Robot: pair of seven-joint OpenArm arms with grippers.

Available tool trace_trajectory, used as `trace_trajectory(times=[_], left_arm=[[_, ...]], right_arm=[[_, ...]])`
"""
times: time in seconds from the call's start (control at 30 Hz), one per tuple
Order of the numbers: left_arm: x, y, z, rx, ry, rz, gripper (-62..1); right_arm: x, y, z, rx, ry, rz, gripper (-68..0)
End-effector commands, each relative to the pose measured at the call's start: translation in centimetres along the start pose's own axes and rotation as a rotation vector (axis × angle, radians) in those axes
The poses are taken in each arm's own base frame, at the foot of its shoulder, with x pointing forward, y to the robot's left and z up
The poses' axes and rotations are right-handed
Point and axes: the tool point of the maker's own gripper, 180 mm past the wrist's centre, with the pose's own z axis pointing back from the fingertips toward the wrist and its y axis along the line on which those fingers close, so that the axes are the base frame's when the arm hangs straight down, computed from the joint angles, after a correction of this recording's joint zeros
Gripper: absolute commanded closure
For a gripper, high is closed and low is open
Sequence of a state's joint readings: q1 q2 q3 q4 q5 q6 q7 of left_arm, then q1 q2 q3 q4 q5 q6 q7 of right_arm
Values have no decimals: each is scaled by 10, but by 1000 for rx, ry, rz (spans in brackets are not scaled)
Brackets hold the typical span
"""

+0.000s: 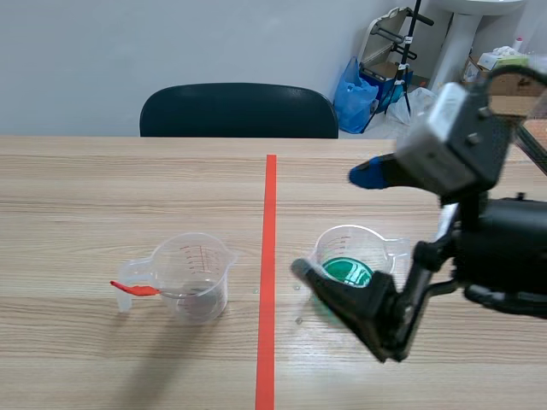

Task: Do the redox reaction experiment

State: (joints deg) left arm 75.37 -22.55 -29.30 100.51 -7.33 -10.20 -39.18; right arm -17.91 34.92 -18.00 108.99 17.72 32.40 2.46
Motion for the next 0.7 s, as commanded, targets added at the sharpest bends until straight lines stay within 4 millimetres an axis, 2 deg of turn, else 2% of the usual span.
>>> trace_trajectory(times=[0.0, 0.13, 0.3, 0.47, 0.67], left_arm=[[8, 2, 0, 13, -38, 9, -623], [7, 1, 1, 14, -38, 15, -623], [11, 1, 2, 14, -63, 14, -623], [16, 1, 2, 14, -87, 14, -623], [15, 1, 2, 11, -85, 10, -623]], right_arm=[[6, 1, -7, 17, -27, 9, -679], [7, 20, -29, 102, -49, -1, -679], [-3, 43, -55, 176, -47, 35, -679], [-2, 53, -78, 181, -90, 61, -679], [12, 57, -100, 176, -150, 77, -679]])
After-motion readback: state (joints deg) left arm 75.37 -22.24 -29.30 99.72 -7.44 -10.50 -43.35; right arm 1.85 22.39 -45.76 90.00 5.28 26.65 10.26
